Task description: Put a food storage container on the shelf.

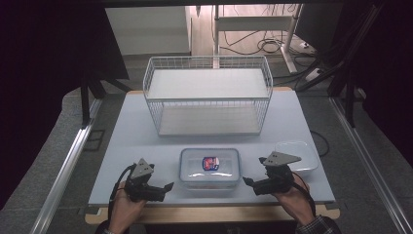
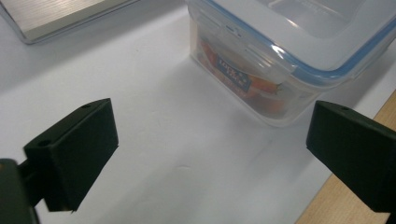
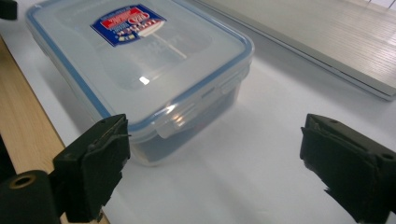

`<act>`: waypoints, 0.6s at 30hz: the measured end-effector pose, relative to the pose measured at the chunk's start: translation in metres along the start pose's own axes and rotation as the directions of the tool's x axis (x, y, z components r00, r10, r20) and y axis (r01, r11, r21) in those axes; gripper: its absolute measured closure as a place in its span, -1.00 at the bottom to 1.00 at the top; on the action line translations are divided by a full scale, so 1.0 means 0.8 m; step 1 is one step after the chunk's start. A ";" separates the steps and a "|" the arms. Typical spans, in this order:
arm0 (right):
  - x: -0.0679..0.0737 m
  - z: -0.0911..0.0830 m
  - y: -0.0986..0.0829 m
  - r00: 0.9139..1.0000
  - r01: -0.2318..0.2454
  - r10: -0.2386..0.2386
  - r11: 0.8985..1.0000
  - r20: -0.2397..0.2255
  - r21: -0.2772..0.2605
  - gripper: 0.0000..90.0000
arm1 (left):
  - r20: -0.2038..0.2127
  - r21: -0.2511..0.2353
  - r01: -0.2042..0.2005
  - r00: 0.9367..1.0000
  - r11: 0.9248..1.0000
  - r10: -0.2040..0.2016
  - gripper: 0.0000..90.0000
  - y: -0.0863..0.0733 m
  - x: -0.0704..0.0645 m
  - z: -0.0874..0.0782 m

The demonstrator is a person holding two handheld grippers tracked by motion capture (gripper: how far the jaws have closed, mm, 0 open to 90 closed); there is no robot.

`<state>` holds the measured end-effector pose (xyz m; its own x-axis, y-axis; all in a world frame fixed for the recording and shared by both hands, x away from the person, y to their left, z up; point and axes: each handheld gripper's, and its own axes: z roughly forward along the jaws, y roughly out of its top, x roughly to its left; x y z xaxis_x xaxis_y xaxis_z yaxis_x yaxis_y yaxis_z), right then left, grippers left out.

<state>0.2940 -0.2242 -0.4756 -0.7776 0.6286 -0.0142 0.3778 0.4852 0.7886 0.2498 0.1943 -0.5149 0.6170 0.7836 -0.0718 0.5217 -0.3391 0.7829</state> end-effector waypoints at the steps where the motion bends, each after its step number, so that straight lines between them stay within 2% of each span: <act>1: 0.000 0.000 0.001 1.000 -0.004 0.004 1.000 -0.005 -0.007 -0.83 | 0.009 -0.009 0.004 1.000 1.000 -0.004 -0.98 -0.001 0.001 0.001; 3: 0.000 0.001 0.002 1.000 0.000 0.000 1.000 -0.004 -0.004 -0.84 | 0.026 -0.009 0.011 1.000 1.000 -0.010 -0.98 -0.002 0.003 0.003; 6: -0.001 0.003 0.003 1.000 -0.011 0.011 1.000 -0.019 0.003 -0.85 | 0.026 0.002 -0.001 1.000 1.000 0.001 -0.99 -0.003 0.003 0.007; 9: -0.001 0.006 0.004 0.999 -0.027 0.028 1.000 -0.046 0.013 -0.85 | 0.019 0.040 -0.011 1.000 0.999 0.011 -0.99 -0.001 0.001 0.010; 12: 0.003 0.010 0.007 0.999 -0.014 0.015 0.999 -0.046 0.034 -0.90 | 0.031 0.062 0.009 0.999 0.998 -0.011 -0.95 0.004 0.000 0.009; 15: 0.006 0.014 0.011 0.998 -0.024 0.027 0.998 -0.057 0.055 -0.94 | 0.047 0.058 0.023 0.999 0.998 -0.026 -0.94 0.009 0.000 0.006; 18: 0.009 0.017 0.016 0.997 -0.040 0.045 0.997 -0.065 0.065 -0.95 | 0.054 0.049 0.022 0.998 0.999 -0.024 -0.95 0.014 0.001 0.004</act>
<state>0.3001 -0.2052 -0.4742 -0.7911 0.6087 0.0610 0.4406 0.4977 0.7471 0.2577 0.1892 -0.5084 0.6351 0.7623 -0.1243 0.5635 -0.3472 0.7496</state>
